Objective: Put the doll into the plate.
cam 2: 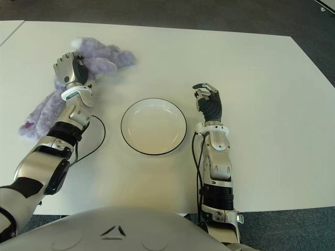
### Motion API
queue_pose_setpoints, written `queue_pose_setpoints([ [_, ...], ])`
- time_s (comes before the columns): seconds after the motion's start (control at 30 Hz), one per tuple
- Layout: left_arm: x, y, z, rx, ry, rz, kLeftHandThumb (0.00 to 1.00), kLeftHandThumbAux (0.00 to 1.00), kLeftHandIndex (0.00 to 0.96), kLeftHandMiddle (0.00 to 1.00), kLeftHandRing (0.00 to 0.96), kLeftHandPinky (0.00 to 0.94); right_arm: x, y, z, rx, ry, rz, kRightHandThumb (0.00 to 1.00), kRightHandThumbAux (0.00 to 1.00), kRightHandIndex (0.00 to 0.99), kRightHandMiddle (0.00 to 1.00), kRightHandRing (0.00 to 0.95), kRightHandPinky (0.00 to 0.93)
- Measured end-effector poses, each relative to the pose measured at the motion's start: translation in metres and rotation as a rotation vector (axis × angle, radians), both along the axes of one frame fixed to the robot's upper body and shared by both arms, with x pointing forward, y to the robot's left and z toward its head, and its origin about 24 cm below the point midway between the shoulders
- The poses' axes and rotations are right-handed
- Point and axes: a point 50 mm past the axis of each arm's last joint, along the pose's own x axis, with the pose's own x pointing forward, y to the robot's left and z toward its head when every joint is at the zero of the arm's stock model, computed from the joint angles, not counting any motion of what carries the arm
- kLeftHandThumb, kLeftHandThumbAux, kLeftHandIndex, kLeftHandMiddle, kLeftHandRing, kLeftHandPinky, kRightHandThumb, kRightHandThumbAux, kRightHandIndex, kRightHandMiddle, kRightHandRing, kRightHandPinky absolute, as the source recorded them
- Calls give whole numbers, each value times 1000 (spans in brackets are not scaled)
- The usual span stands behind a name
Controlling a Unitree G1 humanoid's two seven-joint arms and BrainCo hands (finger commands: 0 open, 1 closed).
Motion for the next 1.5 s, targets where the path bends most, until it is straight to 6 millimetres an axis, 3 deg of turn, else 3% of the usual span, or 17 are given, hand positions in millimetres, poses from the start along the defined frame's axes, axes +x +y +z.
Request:
queue_pose_setpoints([
  [0.2, -1, -1, 0, -31, -17, -29, 1000, 628, 796, 490, 488, 256, 0, 0, 0, 0, 0, 3, 720, 713, 441, 890, 888, 898],
  [0.4, -1, -1, 0, -71, -31, -56, 1000, 623, 803, 500, 486, 161, 0, 0, 0, -1, -1, 6, 719, 713, 441, 887, 887, 896],
  [0.67, -1, -1, 3, -138, -59, -137, 1000, 645, 843, 479, 484, 404, 0, 0, 0, 6, -3, 5, 720, 712, 441, 881, 882, 893],
  [0.93, -4, -2, 6, -166, -64, -199, 1000, 660, 867, 452, 486, 442, 0, 0, 0, 9, -4, 5, 720, 713, 442, 884, 885, 895],
  [1.0, -5, -3, 6, -168, -71, -211, 1000, 645, 878, 454, 490, 631, 0, 0, 0, 9, -4, 5, 720, 713, 441, 885, 885, 894],
  [1.07, -6, -4, 6, -168, -76, -220, 1000, 636, 888, 456, 493, 749, 0, 0, 0, 9, -4, 5, 720, 713, 441, 885, 885, 895],
  [1.47, -10, -9, 8, -19, -92, -255, 1000, 630, 888, 452, 498, 854, 0, 0, 1, 8, -4, 8, 719, 713, 441, 887, 885, 896],
  [1.5, -11, -8, 9, 3, -97, -257, 994, 627, 891, 462, 577, 859, 0, 0, 1, 8, -4, 9, 719, 713, 441, 887, 885, 896],
])
